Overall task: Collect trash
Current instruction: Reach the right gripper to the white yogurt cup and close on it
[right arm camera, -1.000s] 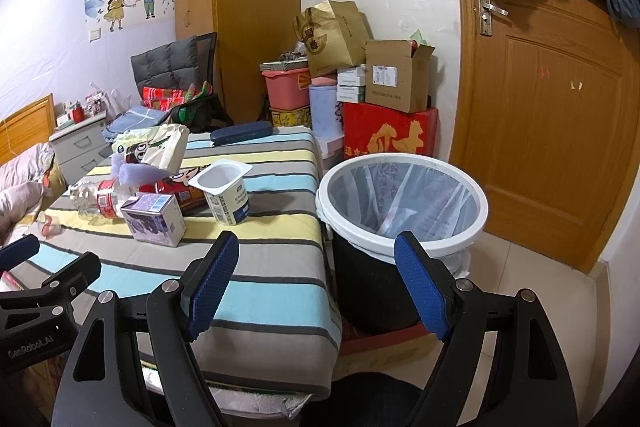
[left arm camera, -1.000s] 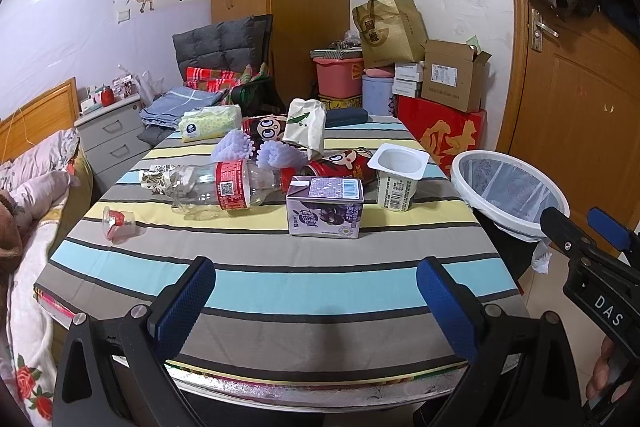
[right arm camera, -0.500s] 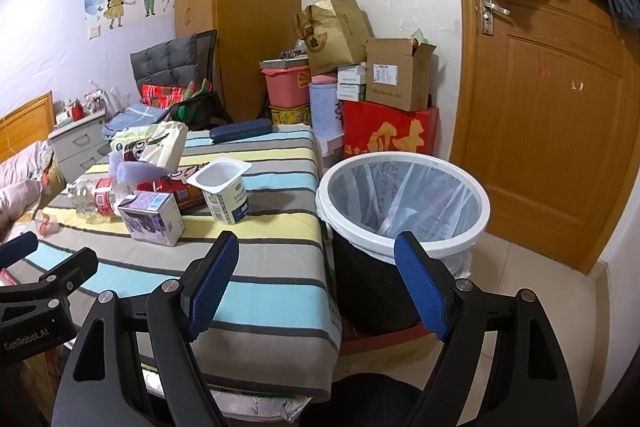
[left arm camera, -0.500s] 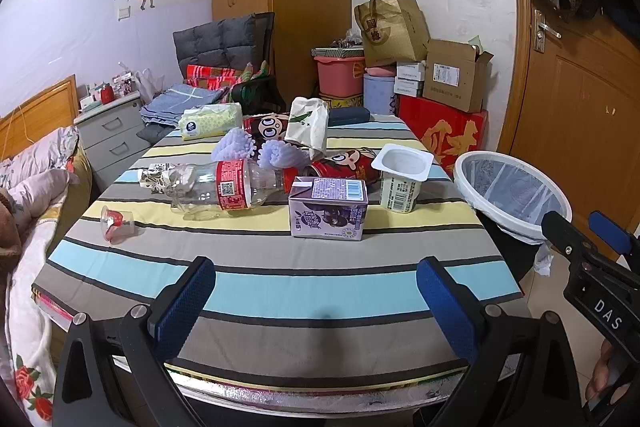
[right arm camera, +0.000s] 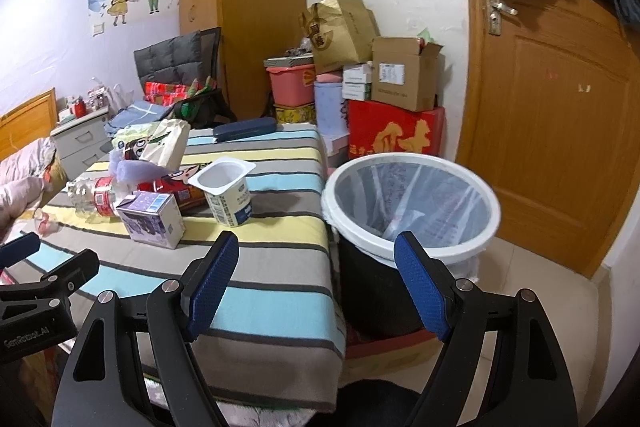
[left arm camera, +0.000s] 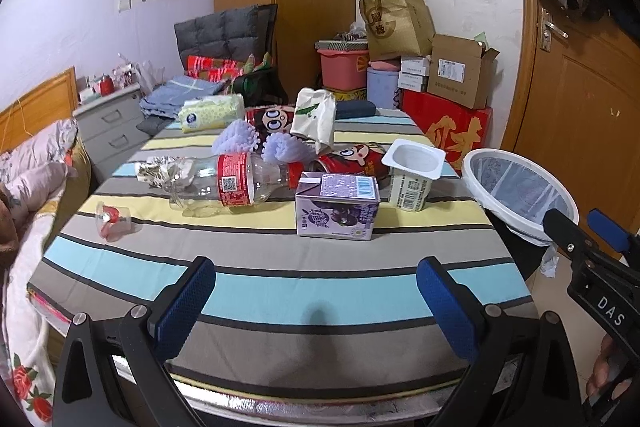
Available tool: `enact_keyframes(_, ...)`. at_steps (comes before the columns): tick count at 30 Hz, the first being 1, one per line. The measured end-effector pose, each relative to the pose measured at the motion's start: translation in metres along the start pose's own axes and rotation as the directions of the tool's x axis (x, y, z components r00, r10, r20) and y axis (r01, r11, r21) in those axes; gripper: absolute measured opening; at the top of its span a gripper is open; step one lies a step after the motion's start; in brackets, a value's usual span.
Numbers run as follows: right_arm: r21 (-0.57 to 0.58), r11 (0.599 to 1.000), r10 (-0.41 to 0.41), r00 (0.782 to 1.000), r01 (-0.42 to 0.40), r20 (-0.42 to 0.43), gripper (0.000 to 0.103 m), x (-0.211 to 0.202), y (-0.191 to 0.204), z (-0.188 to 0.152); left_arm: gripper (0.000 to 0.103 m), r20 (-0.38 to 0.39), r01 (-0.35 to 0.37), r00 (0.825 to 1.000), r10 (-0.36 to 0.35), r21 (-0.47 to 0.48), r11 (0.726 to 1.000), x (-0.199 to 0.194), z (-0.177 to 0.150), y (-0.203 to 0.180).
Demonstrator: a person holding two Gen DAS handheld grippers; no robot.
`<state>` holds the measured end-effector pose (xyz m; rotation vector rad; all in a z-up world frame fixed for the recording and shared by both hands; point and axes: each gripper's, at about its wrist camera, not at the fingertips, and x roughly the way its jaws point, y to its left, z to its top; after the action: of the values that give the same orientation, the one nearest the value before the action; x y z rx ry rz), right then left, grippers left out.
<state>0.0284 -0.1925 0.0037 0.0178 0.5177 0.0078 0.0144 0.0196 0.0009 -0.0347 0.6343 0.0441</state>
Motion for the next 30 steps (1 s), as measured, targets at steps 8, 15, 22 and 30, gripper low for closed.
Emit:
enact_keyframes(8, -0.001, 0.990, 0.143, 0.988, -0.143, -0.065, 0.082, 0.045, 0.007, 0.014, 0.102, -0.031, 0.012, 0.999, -0.013, -0.017, 1.000, 0.033, 0.018, 0.014)
enact_keyframes(15, -0.033, 0.978, 0.200, 0.973, -0.205, -0.116, 0.082, 0.069, 0.026, 0.025, 0.102, -0.067, 0.068, 0.995, -0.073, -0.069, 0.995, 0.061, 0.032, 0.035)
enact_keyframes(22, 0.048, 0.967, 0.254, 0.949, -0.249, -0.187, 0.082, 0.096, 0.031, 0.039, 0.102, -0.095, 0.089, 0.991, -0.092, -0.030, 0.996, 0.075, 0.039, 0.035)
enact_keyframes(30, 0.086, 0.963, 0.269, 0.935, -0.256, -0.232, 0.048, 0.113, 0.035, 0.039, 0.102, -0.137, 0.166, 0.977, -0.164, 0.004, 0.986, 0.094, 0.048, 0.024)
